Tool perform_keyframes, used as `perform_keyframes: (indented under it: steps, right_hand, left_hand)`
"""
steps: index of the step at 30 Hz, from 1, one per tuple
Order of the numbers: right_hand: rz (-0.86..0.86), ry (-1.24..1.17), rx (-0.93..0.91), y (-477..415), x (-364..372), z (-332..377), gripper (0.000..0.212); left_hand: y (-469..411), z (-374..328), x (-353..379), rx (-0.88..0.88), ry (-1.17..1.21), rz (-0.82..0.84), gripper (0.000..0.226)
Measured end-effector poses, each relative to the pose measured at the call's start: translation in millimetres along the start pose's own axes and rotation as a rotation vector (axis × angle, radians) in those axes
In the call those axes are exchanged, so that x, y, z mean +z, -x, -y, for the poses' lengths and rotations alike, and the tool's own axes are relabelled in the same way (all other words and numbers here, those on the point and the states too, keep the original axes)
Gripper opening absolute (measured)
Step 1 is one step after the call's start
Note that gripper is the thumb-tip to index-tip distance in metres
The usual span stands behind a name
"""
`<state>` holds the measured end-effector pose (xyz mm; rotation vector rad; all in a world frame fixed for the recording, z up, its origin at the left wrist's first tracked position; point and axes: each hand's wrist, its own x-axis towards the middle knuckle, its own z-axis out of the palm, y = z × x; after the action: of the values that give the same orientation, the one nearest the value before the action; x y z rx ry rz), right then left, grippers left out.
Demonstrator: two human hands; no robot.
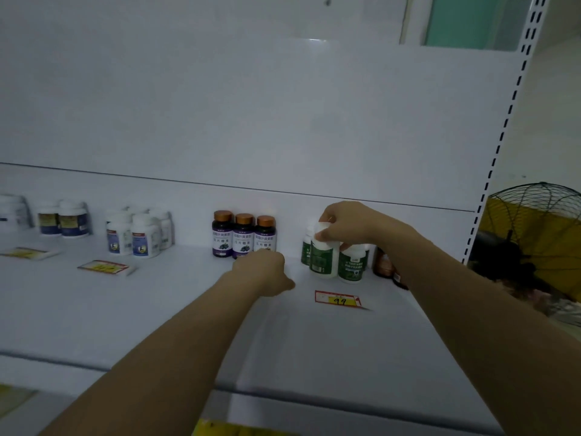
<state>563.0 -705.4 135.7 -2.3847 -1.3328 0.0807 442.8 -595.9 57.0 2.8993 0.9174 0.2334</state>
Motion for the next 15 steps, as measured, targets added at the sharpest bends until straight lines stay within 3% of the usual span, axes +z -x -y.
perform_keyframes:
  steps: [8, 15]
  right_hand:
    - [0.046, -0.009, -0.157, -9, 19, 69, 0.033]
    - [0.091, -0.044, -0.381, -17, 61, 189, 0.032]
  left_hand:
    - [38, 47, -16, -0.136, 0.022, -0.012, 0.039]
    - [102, 155, -49, -0.325, -0.018, -0.039, 0.046]
